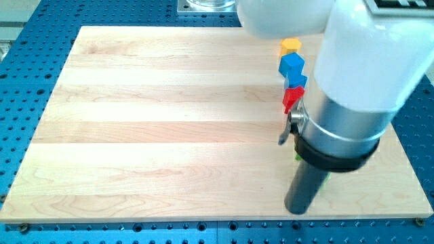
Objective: Place the green circle below the green star
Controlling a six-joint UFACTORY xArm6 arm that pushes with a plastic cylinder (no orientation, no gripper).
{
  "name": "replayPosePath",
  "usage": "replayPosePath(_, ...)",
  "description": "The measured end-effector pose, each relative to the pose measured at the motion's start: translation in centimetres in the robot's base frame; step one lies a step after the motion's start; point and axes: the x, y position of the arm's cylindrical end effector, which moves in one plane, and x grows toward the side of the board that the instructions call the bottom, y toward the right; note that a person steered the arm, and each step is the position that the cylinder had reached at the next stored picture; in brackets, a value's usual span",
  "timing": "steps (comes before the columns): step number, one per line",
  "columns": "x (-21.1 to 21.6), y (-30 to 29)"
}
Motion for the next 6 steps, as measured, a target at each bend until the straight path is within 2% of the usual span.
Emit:
replayPosePath(1,0.2,1.4)
replayPosePath(2,-0.4,9.8)
replayPosePath(3,-2.3,15.0)
replayPosePath(6,-2.4,17.8)
